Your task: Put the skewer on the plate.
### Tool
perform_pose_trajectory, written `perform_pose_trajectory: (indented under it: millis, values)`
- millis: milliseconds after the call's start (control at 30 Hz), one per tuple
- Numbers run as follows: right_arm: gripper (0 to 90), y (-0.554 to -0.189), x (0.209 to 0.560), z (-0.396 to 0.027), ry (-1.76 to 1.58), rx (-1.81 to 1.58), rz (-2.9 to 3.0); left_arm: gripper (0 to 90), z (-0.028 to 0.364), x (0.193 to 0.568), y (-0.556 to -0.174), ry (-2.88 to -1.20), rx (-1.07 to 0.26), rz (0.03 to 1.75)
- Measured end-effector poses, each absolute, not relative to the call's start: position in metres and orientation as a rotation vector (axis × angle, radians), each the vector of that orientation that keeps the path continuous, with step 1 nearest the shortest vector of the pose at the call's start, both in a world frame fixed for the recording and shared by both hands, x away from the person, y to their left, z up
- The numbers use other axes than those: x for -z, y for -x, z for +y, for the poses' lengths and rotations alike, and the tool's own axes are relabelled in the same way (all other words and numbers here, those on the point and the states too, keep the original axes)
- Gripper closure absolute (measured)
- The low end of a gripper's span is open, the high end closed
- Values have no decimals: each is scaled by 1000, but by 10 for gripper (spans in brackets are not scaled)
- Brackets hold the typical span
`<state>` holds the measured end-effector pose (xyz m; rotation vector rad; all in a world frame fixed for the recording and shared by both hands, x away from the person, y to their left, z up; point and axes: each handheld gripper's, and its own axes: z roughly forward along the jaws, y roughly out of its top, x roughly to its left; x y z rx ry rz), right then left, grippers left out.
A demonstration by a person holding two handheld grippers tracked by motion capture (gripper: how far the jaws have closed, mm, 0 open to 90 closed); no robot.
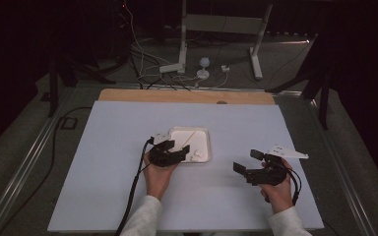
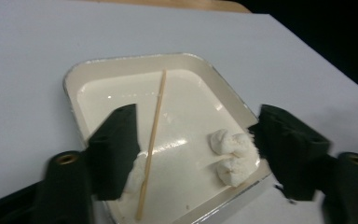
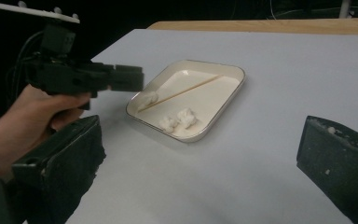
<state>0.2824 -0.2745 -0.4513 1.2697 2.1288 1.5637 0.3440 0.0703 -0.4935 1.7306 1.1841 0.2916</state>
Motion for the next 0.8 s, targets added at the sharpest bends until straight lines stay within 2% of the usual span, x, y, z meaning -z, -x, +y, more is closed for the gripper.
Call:
perform_pose_trajectory:
  millis: [100, 267, 533, 800]
  values:
    - [2, -282, 452, -275, -1264, -1563, 2127, 216, 78, 485, -339, -1717, -296, 1156]
    - [2, -280, 453, -275, -1246, -1563, 2125, 162, 99, 468, -328, -1673, -312, 1112]
    - [2, -279, 456, -275, -1217, -1543, 2117, 27, 135, 450, -311, -1662, -338, 1046]
    - [2, -278, 459, -278, -1200, -1545, 2099, 5, 167, 448, -294, -1660, -425, 999]
